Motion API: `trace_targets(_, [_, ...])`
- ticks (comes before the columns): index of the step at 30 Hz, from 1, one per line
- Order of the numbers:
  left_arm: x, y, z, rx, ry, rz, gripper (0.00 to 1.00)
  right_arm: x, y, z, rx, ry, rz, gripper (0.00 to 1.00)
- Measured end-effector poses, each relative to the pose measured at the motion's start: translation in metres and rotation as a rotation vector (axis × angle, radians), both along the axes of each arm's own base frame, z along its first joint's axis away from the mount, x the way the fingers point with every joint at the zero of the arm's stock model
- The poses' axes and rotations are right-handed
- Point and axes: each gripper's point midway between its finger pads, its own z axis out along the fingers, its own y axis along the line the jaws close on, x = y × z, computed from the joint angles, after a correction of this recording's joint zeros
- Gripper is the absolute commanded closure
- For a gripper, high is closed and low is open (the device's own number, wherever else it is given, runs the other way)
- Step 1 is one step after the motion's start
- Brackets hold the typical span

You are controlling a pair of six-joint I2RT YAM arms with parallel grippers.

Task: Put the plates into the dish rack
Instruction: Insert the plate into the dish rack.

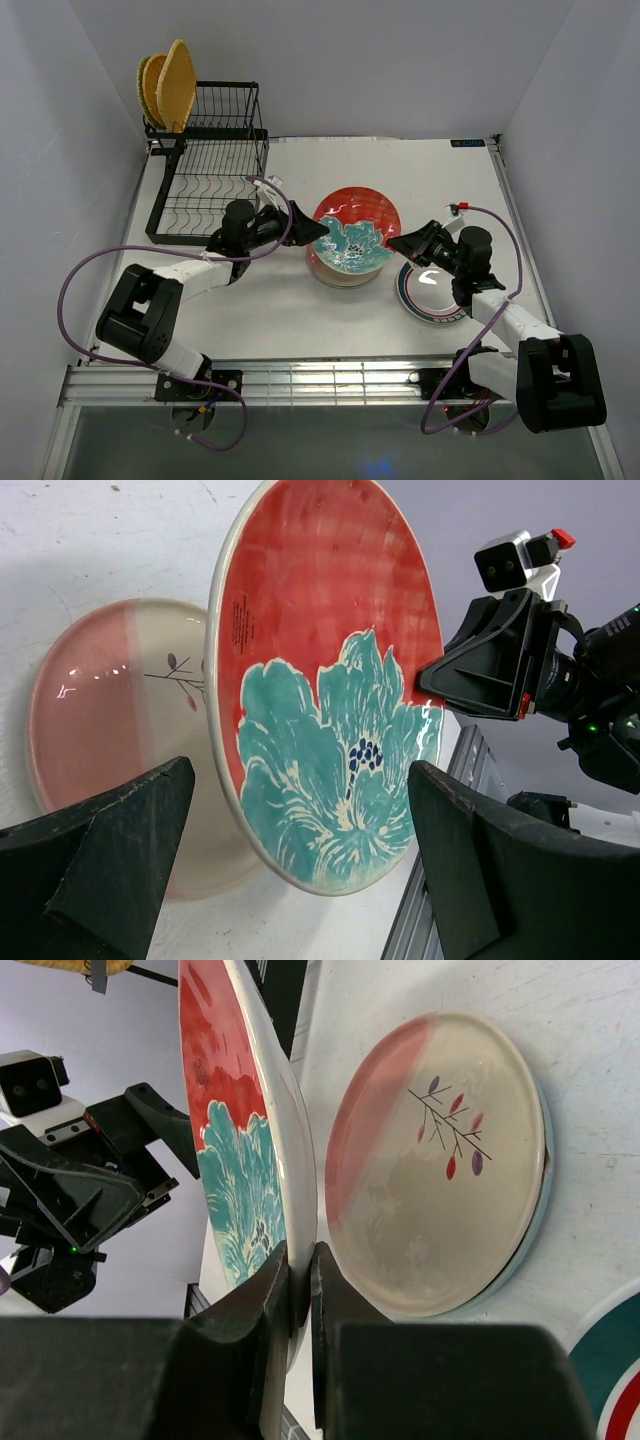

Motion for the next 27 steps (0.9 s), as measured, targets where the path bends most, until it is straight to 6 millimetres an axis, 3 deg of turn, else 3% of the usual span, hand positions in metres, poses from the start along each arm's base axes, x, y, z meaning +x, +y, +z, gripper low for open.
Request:
trace_targets(20, [-0.003, -0.003, 0.009, -0.014, -0.058, -0.041, 0.02, -0.006, 0.020, 0.012, -0.005, -0.065, 0.087, 0.92])
trace_targets(27, [-0.007, -0.004, 0.012, -0.024, -0.066, -0.069, 0.11, -0.010, 0.028, 0.008, -0.014, -0.063, 0.119, 0.92])
